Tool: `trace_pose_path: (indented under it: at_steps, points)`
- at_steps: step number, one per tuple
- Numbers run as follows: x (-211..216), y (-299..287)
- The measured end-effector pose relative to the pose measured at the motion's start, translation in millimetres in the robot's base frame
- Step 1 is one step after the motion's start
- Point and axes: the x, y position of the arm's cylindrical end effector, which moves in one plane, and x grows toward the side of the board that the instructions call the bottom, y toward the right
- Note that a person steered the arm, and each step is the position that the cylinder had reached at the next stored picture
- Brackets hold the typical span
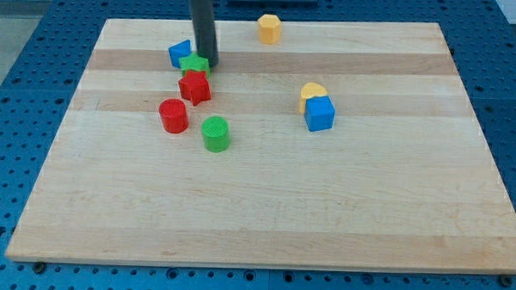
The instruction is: Keep the red star above the red circle
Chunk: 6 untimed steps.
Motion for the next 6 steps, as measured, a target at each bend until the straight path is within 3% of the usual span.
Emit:
trace_pose_path:
  at_steps: [2,3,4,6]
  points:
    - [23.1,-12.0]
    - [11.2,35.2]
    - [34.5,63.3]
    - [65.0,12.1]
